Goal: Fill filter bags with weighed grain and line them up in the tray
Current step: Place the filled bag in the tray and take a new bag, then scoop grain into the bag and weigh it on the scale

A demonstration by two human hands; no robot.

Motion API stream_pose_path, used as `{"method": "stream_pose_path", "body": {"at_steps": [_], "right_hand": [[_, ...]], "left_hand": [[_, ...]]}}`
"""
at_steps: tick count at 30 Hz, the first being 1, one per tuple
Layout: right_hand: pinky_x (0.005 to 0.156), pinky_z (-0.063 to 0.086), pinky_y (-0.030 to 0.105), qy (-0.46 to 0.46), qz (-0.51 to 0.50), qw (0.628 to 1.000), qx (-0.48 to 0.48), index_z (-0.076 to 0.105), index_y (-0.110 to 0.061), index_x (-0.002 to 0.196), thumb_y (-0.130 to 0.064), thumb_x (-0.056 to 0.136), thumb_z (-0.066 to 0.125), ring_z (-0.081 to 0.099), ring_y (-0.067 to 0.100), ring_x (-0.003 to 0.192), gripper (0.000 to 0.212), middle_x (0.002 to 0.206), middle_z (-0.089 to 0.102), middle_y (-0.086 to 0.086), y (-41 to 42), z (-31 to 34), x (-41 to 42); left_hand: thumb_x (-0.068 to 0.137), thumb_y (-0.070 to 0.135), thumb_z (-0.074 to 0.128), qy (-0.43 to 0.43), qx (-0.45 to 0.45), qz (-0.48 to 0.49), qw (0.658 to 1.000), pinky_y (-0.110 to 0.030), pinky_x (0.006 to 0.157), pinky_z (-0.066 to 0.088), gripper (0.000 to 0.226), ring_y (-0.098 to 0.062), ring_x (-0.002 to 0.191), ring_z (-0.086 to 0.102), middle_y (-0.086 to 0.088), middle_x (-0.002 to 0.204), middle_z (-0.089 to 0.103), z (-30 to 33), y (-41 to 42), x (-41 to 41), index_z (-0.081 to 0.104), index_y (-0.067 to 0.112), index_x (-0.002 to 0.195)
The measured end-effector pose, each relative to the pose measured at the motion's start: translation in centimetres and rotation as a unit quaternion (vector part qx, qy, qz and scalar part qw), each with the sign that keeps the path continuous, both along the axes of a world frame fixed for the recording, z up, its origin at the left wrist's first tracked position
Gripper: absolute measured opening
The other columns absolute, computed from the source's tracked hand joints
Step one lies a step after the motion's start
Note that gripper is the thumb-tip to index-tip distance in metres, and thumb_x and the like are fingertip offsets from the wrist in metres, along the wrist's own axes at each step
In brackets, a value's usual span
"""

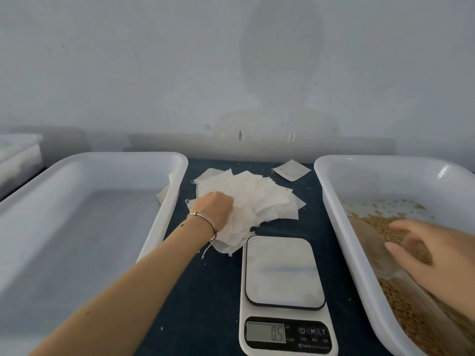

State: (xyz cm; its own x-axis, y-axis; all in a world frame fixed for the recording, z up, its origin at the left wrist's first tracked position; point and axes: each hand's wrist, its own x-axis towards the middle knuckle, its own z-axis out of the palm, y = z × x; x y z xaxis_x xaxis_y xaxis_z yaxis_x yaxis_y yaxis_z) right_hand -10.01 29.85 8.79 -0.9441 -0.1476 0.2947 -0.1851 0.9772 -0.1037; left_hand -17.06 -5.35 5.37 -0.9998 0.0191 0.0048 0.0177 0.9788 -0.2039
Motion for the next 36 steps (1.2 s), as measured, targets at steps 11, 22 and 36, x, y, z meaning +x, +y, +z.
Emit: {"method": "stream_pose_path", "body": {"at_steps": [11, 22, 36], "right_hand": [[0.061, 0.045, 0.030, 0.060, 0.005, 0.998, -0.026, 0.065, -0.022, 0.112, -0.039, 0.083, 0.051, 0.061, 0.023, 0.083, 0.037, 0.091, 0.068, -0.004, -8.1, 4.4, 2.8], [0.073, 0.047, 0.010, -0.112, 0.130, 0.913, -0.370, 0.057, -0.044, 0.106, -0.034, 0.082, 0.057, 0.059, -0.008, 0.089, 0.025, 0.098, 0.061, -0.024, -13.5, 3.0, 3.6], [0.065, 0.058, 0.028, -0.362, 0.056, 0.672, -0.643, 0.061, -0.001, 0.094, -0.030, 0.094, 0.047, 0.071, 0.014, 0.073, 0.032, 0.071, 0.071, -0.003, -17.8, 1.3, 2.4]], "left_hand": [[0.094, 0.025, 0.056, 0.078, 0.226, 0.086, 0.967, -0.034, 0.077, 0.050, 0.020, -0.031, 0.091, 0.062, -0.011, 0.097, 0.067, 2.1, -0.9, 0.5, 0.066, 0.008, 0.092], [0.088, 0.018, 0.064, 0.202, 0.406, 0.091, 0.887, -0.032, 0.077, 0.050, 0.011, -0.024, 0.076, 0.064, -0.004, 0.073, 0.067, 4.2, -1.7, 2.6, 0.068, 0.010, 0.081], [0.076, 0.020, 0.077, 0.159, 0.555, -0.018, 0.816, -0.021, 0.060, 0.053, 0.019, -0.005, 0.064, 0.063, 0.005, 0.067, 0.065, 3.9, 5.0, 12.7, 0.061, 0.016, 0.067]]}}
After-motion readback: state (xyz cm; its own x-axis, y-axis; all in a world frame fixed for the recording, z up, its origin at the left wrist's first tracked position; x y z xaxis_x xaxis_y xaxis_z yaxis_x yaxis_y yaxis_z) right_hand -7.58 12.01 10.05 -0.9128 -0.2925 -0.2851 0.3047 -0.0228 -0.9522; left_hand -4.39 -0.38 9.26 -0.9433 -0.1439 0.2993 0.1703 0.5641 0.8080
